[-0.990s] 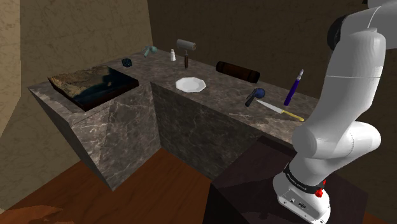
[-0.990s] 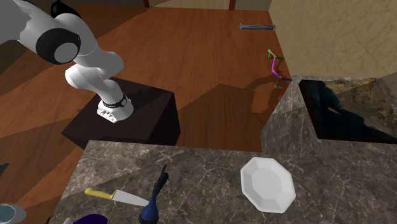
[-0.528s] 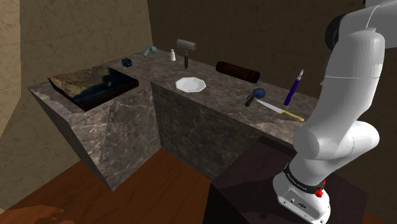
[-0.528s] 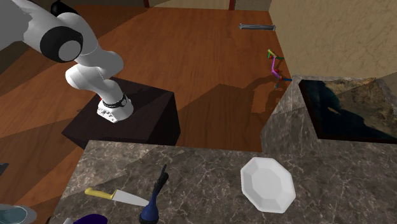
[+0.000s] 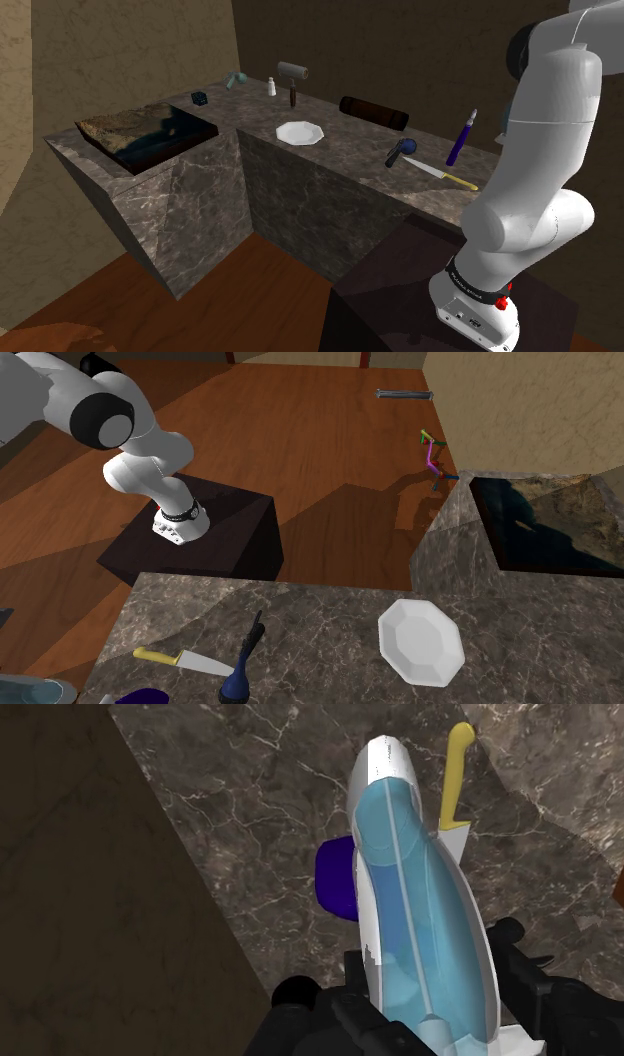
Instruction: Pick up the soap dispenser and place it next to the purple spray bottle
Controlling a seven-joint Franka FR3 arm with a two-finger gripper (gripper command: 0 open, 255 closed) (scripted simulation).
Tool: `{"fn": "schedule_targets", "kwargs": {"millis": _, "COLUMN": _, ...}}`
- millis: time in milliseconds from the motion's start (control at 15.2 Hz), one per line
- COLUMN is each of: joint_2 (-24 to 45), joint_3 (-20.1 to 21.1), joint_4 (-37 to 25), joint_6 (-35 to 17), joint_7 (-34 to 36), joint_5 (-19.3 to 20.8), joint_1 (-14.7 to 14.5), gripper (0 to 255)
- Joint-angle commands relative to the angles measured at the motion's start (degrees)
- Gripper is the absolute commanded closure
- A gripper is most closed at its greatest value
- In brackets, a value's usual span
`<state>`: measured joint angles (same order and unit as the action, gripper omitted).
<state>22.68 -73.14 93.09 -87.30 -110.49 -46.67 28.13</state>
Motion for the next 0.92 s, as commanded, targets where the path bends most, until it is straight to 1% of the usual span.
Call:
{"fn": "schedule_targets", "kwargs": {"millis": 0, "joint_2": 0.4, "joint_3": 0.3, "joint_4": 1.2, "joint_6": -1.1, "joint_7": -0.9, "joint_5": -0.4, "joint_1": 0.0, "gripper": 255}}
{"fn": "schedule_targets", "kwargs": {"millis": 396, "joint_2": 1.5, "joint_3": 1.0, "joint_4": 4.8, "joint_6": -4.3, "joint_7": -3.1, "joint_5": -1.6, "joint_1": -0.2, "gripper": 255}}
{"fn": "schedule_targets", "kwargs": {"millis": 858, "joint_2": 3.3, "joint_3": 2.4, "joint_4": 8.3, "joint_6": -7.6, "joint_7": -5.9, "joint_5": -3.5, "joint_1": 0.3, "gripper": 255}}
